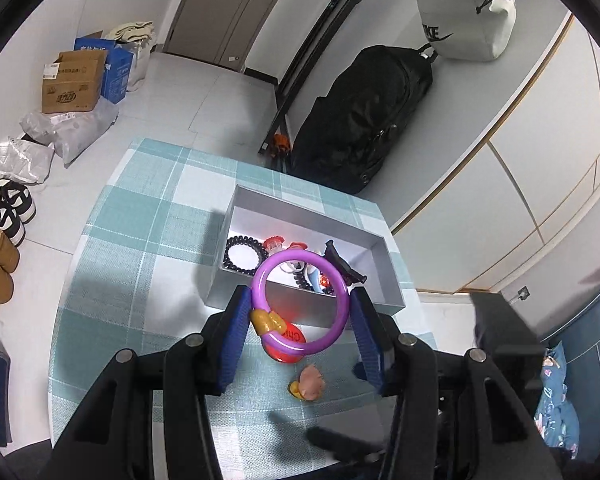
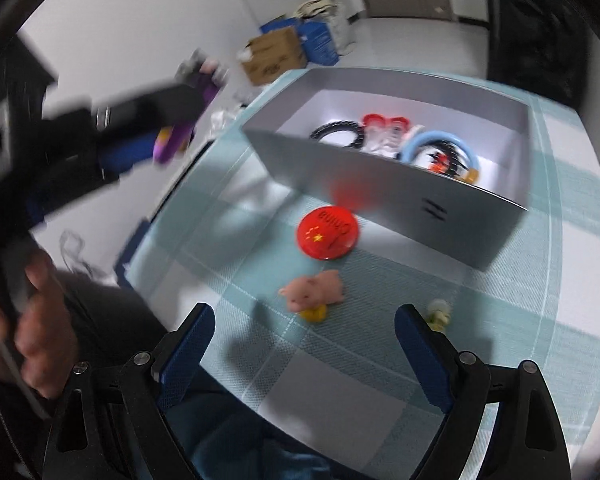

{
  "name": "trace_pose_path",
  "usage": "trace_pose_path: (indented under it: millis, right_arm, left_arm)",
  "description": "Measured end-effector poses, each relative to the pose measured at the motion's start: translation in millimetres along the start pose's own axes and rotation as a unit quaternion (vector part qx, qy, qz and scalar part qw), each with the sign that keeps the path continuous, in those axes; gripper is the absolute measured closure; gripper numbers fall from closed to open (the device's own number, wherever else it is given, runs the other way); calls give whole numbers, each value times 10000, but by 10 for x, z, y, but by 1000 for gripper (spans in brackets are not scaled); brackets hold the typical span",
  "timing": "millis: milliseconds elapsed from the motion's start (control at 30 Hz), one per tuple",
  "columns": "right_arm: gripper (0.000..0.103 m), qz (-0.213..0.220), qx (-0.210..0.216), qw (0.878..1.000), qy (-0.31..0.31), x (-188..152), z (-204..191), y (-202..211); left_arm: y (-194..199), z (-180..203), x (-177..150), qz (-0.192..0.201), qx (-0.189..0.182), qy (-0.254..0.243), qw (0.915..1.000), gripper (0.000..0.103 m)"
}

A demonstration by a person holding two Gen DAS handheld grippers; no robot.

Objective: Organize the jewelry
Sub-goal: 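Grasp the purple ring with the left tool and lift it off the pig, then grasp the pink pig toy with the right tool while the left holds the purple ring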

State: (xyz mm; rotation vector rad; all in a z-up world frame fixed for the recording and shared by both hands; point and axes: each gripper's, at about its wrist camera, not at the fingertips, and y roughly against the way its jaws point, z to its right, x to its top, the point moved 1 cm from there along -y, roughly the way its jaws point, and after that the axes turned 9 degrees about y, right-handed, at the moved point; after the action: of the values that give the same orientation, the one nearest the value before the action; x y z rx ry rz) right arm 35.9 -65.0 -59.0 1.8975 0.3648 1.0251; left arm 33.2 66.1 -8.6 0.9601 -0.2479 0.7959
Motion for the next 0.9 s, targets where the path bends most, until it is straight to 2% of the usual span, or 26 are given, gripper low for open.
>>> trace_pose_path:
  millis: [100, 167, 300, 400, 467, 533, 667, 900]
  right_arm:
    - [12, -50, -88, 9999, 138, 11, -42, -46]
    - [14, -103, 7, 9999, 120, 14, -41, -80]
    - [19, -120, -150, 9996, 207, 40, -58, -113]
    - [29, -118, -130, 9998, 112, 80, -35, -143]
    - [42, -113, -232, 9996, 129, 94, -29, -145]
    - [47, -142, -297, 9994, 146, 87, -37, -162]
    - [68, -273, -378, 9988, 177, 59, -54, -175]
    - [79, -167, -422, 9989, 105, 60, -10, -93]
  left_arm:
    - [41, 8, 6, 41, -37, -55, 10000, 59]
    - [63, 16, 6, 59, -62, -89, 9999, 59]
    - [105, 38, 25, 161, -59, -194, 9997, 59]
    - [115, 31, 34, 188, -68, -202, 9996, 59]
    - [109, 16, 40, 183, -74, -173, 9997, 59]
    - [103, 16, 33, 169, -71, -160, 9997, 59]
    - [100, 21, 37, 169, -54, -159, 9997, 59]
    - [109, 26, 32, 171, -12, -181, 9997, 59]
